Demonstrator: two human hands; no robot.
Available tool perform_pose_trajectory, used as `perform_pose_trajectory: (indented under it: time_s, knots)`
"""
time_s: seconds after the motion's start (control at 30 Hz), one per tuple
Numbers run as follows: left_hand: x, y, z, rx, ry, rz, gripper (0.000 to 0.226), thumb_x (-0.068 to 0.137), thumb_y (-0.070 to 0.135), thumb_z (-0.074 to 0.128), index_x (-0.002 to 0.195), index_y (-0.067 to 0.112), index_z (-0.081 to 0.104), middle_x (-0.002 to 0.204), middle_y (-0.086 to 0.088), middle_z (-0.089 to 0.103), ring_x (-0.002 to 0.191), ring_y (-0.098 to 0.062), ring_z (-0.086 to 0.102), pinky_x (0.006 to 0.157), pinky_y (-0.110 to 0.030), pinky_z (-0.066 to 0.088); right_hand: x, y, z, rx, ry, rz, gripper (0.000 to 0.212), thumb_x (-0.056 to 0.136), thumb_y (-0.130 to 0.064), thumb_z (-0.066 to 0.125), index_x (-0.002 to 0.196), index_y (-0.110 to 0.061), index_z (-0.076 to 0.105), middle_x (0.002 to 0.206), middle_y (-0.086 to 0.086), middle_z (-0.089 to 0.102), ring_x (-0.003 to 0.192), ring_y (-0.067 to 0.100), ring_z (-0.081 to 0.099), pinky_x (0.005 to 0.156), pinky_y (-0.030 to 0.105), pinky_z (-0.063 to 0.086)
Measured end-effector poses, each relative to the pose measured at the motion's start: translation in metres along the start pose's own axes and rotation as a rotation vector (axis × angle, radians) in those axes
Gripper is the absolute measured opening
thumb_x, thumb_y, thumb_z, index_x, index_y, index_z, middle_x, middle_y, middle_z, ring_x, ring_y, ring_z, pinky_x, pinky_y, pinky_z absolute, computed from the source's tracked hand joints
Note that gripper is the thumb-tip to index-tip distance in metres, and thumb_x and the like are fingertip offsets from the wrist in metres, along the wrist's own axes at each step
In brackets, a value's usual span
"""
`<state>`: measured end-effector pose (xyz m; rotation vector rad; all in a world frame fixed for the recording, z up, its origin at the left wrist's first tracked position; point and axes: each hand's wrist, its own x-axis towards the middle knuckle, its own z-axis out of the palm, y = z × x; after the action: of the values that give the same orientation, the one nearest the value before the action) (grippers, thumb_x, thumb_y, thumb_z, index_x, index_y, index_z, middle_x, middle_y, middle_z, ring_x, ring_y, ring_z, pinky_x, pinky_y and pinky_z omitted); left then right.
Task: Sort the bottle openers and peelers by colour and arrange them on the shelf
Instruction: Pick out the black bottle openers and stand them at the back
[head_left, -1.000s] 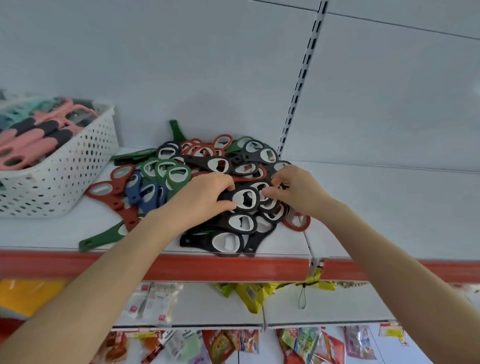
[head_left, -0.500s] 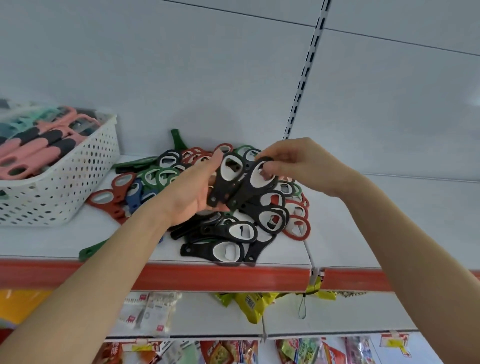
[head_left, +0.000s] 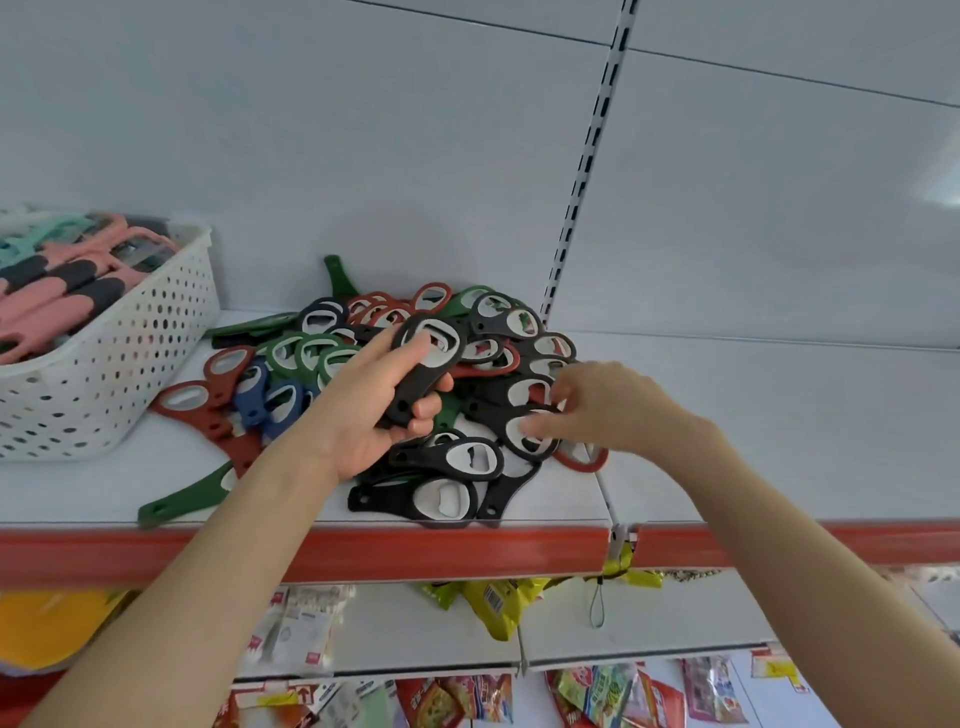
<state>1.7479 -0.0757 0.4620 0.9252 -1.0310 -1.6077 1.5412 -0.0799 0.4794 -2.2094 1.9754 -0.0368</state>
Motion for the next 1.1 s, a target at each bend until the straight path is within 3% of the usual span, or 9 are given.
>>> perform_pose_trajectory:
  time_s: [0.1, 0.23, 0.33, 0.4, 0.57, 0.67, 0.87, 0.97, 1.1]
  knots:
    - [0.002, -0.001, 0.006, -0.029, -0.003, -0.018, 0.014, 0.097, 0.023, 0.043, 0.094, 0.019, 0.057, 0.067, -0.009, 0.057, 0.046, -0.013, 0.043, 0.040, -0.020, 0.035, 0.001, 0.003, 0.014, -0.038, 0.013, -0.013, 0.042, 0.082, -0.049, 0.061, 0.110, -0.018, 0.053, 0.097, -0.001, 0.059, 0.090, 0.021, 0.055, 0.073, 0.030, 0.040]
    - [0.006, -0.002, 0.013, 0.055, 0.022, -0.023, 0.016, 0.097, 0.017, 0.043, 0.103, 0.022, 0.058, 0.074, -0.009, 0.066, 0.052, -0.014, 0.054, 0.047, -0.023, 0.043, 0.009, 0.020, 0.015, 0.406, 0.053, -0.060, 0.014, 0.081, -0.021, 0.069, 0.088, -0.020, 0.057, 0.081, -0.002, 0.058, 0.078, 0.018, 0.056, 0.067, 0.025, 0.045]
    - [0.009, -0.001, 0.015, 0.098, 0.040, -0.013, 0.019, 0.097, 0.018, 0.043, 0.106, 0.026, 0.058, 0.078, -0.007, 0.067, 0.056, -0.013, 0.057, 0.051, -0.024, 0.045, 0.010, 0.028, 0.000, 0.620, 0.128, -0.116, 0.025, 0.079, -0.008, 0.070, 0.071, -0.027, 0.056, 0.078, 0.006, 0.059, 0.071, 0.018, 0.053, 0.070, 0.032, 0.047]
    - [0.013, 0.001, 0.013, 0.132, 0.056, -0.003, 0.020, 0.097, 0.021, 0.043, 0.112, 0.026, 0.056, 0.081, -0.008, 0.065, 0.059, -0.013, 0.057, 0.054, -0.025, 0.045, 0.007, 0.029, -0.018, 0.688, 0.117, -0.174, 0.029, 0.079, -0.002, 0.068, 0.070, -0.029, 0.060, 0.078, 0.009, 0.061, 0.068, 0.017, 0.054, 0.067, 0.027, 0.049]
    - [0.023, 0.007, 0.013, 0.172, -0.076, -0.125, 0.036, 0.092, 0.047, 0.043, 0.111, 0.021, 0.058, 0.093, -0.007, 0.068, 0.076, -0.019, 0.064, 0.064, -0.029, 0.052, 0.003, 0.016, -0.052, 0.765, -0.074, -0.333, 0.017, 0.078, -0.002, 0.069, 0.082, -0.018, 0.066, 0.075, 0.002, 0.064, 0.069, 0.010, 0.058, 0.069, 0.022, 0.050]
    - [0.018, 0.007, 0.022, 0.174, -0.296, -0.215, 0.054, 0.077, 0.060, 0.043, 0.107, 0.018, 0.059, 0.087, -0.007, 0.068, 0.069, -0.018, 0.066, 0.055, -0.030, 0.055, 0.007, -0.005, -0.052, 0.761, -0.072, -0.393, 0.016, 0.077, -0.001, 0.069, 0.082, -0.015, 0.065, 0.067, -0.010, 0.067, 0.066, 0.004, 0.061, 0.068, 0.016, 0.051]
    - [0.009, 0.001, 0.021, 0.054, -0.263, -0.173, 0.018, 0.089, 0.023, 0.050, 0.096, 0.009, 0.058, 0.073, -0.010, 0.068, 0.054, -0.011, 0.061, 0.044, -0.019, 0.051, 0.013, -0.014, -0.031, 0.830, 0.116, -0.344, 0.010, 0.082, -0.010, 0.068, 0.087, -0.019, 0.066, 0.085, -0.006, 0.068, 0.081, 0.006, 0.064, 0.082, 0.021, 0.054]
    - [0.011, -0.003, 0.010, -0.020, -0.135, -0.119, 0.015, 0.095, 0.016, 0.044, 0.100, 0.010, 0.056, 0.077, -0.012, 0.068, 0.054, -0.013, 0.060, 0.044, -0.019, 0.048, 0.015, -0.003, -0.015, 0.596, 0.314, -0.159, 0.011, 0.083, -0.022, 0.067, 0.087, -0.012, 0.065, 0.083, 0.000, 0.065, 0.083, 0.015, 0.062, 0.080, 0.032, 0.052]
    - [0.011, -0.003, 0.005, -0.083, -0.042, -0.043, 0.016, 0.096, 0.018, 0.042, 0.099, 0.015, 0.057, 0.082, -0.012, 0.070, 0.056, -0.014, 0.062, 0.047, -0.021, 0.049, 0.020, 0.008, 0.011, 0.128, 0.129, 0.083, 0.037, 0.081, -0.043, 0.063, 0.108, -0.017, 0.057, 0.101, 0.002, 0.060, 0.096, 0.023, 0.056, 0.074, 0.031, 0.042]
